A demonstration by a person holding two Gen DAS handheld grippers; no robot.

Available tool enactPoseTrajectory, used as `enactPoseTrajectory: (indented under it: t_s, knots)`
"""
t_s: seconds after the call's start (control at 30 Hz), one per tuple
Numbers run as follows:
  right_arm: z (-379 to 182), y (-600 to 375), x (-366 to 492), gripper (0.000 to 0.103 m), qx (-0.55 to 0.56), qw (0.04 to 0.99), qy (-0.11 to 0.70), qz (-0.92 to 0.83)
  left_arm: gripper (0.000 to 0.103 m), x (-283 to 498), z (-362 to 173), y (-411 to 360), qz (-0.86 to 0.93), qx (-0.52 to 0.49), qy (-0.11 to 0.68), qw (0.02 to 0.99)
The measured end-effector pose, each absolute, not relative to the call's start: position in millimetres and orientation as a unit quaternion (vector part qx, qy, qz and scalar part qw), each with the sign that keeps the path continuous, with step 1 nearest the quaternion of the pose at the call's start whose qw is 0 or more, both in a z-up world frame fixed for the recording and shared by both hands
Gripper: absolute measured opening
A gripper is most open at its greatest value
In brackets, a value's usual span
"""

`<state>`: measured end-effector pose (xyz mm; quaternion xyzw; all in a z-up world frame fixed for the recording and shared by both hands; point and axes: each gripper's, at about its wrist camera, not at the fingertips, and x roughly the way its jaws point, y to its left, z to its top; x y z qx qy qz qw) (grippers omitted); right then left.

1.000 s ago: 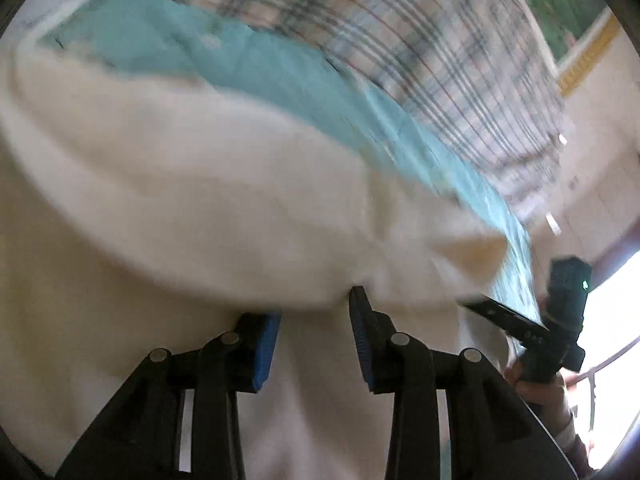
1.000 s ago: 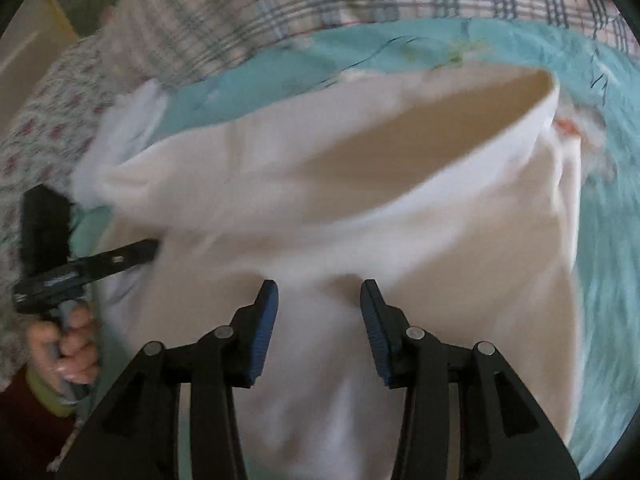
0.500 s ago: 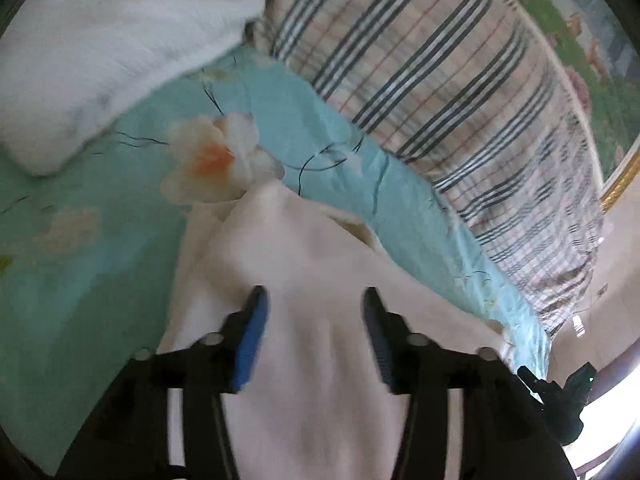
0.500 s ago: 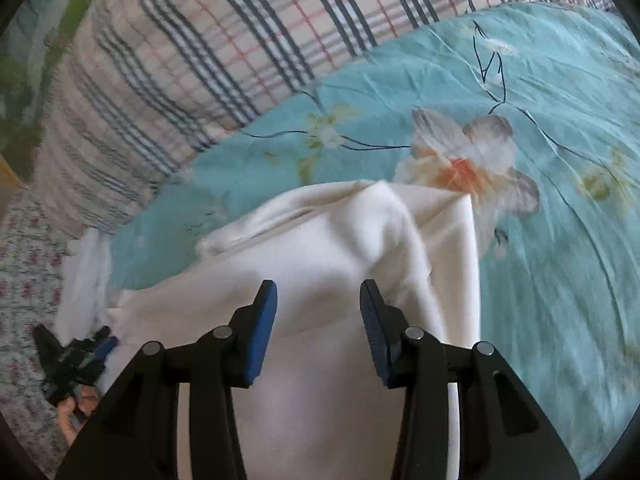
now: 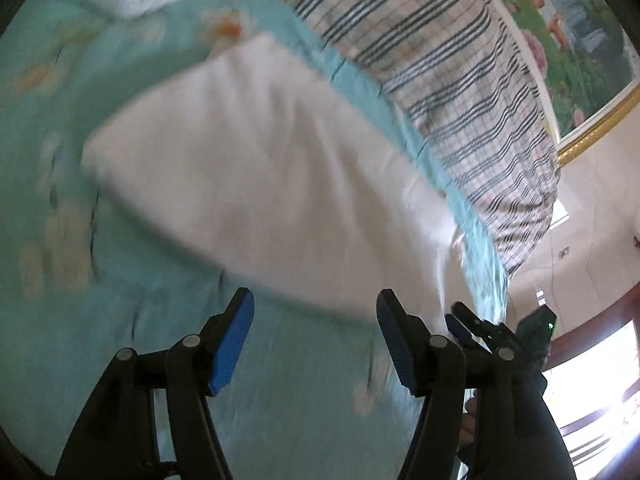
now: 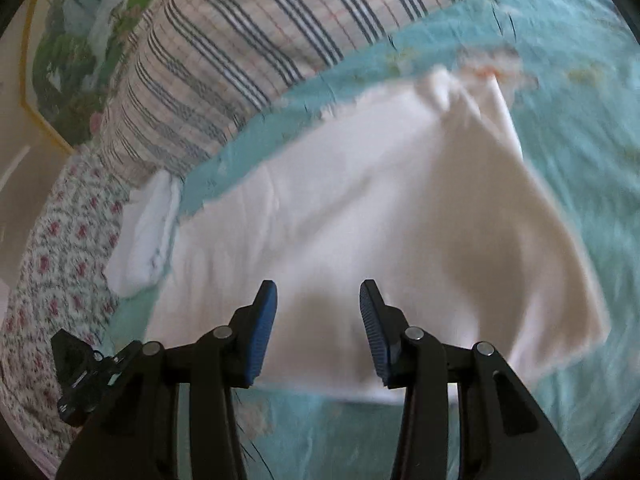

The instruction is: Fold large clothes

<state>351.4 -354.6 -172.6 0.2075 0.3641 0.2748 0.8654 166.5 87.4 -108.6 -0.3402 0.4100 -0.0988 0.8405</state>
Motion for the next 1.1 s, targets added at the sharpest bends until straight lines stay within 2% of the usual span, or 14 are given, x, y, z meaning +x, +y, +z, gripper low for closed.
enactPoseTrajectory:
  t_s: [0.1,0.3,0.43,0.5,0.6,0.67,0.73,0.93,1.1]
  knots:
    - [-183.4,-355.7,346.6,0.044,0.213,0.863,0.37,0.269,0.064,157.4,-123.9,86.2,-0.094,-0.35,0.421,0.832]
    - [-151.2,-331.3,339.7,0.042,0.183,0.872,0.341,0.301,0.07,165.5,-126.9,100.5,-0.069,-0.38,0.393,0.834]
    - [-138.8,-287.0,346.5,0.017,0.139,0.865,0.338,0.343,0.07,183.5,-130.4,110.0,-0.047,-0.416,0.364,0.832]
    - [-139.8,-263.6,355.2,0.013,0.115,0.865,0.341,0.35,0.07,195.8,-128.6,112.4,-0.038,-0.422,0.356,0.833]
    - [-154.0,-243.2,373.0,0.008,0.091,0.863,0.363,0.341,0.06,212.3,-126.9,116.9,-0.026,-0.419,0.347,0.839]
    - [-169.4,-235.8,384.9,0.002,0.083,0.853,0.39,0.336,0.029,223.2,-127.7,120.4,-0.021,-0.417,0.347,0.84]
    - [-177.7,-239.9,388.5,0.0,0.093,0.85,0.382,0.35,0.016,230.8,-131.7,125.9,-0.021,-0.421,0.353,0.836]
    - [-181.0,-242.3,389.9,0.0,0.097,0.848,0.381,0.356,0.011,232.4,-96.6,107.7,-0.039,-0.371,0.322,0.87]
    - [-177.5,-273.3,402.1,0.0,0.189,0.812,0.399,0.382,0.011,243.9,-40.1,51.9,-0.104,-0.275,0.298,0.908]
